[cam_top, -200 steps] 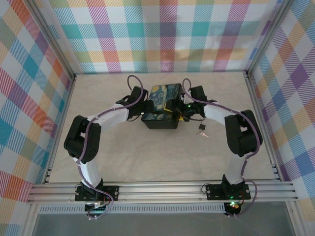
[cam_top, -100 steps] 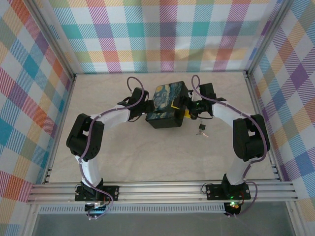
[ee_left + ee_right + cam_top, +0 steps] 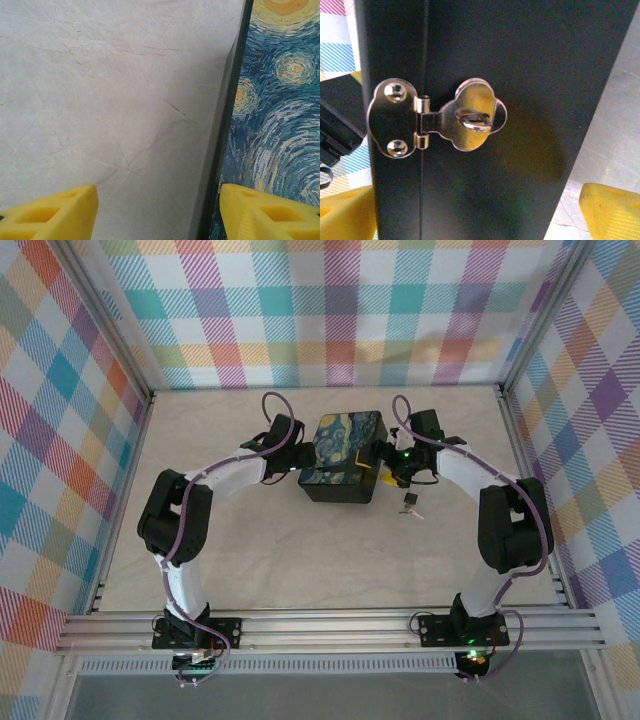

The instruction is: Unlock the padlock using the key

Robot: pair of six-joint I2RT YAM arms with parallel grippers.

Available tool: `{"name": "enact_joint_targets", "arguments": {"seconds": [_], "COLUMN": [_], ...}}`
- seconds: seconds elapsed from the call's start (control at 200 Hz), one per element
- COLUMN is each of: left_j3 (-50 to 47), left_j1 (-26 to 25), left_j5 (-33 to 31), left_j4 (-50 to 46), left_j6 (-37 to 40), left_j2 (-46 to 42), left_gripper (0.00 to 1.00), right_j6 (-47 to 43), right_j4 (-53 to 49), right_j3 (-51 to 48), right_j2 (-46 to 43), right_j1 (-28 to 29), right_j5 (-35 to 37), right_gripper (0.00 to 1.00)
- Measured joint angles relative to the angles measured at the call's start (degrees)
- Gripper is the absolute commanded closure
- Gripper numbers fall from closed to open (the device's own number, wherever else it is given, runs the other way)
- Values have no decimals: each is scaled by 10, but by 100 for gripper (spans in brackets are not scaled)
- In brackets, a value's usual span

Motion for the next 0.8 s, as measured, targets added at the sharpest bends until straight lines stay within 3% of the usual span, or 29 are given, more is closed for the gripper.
{"name": "enact_joint_targets", "arguments": {"seconds": [0.52, 0.8], "left_j3": [4, 4], "left_j1": [19, 41], "left_j5": [-17, -35], "left_j4": [-29, -64], "left_j6": [9, 26], "left_j2": [-11, -29], "left_gripper": [34, 34], "right_j6": [35, 36], "right_j4": [78, 70], "right_j3": [-8, -6], "right_j2": [42, 76], "right_j1": [32, 60], "right_j5": [-31, -21], "right_gripper": [0, 0]}}
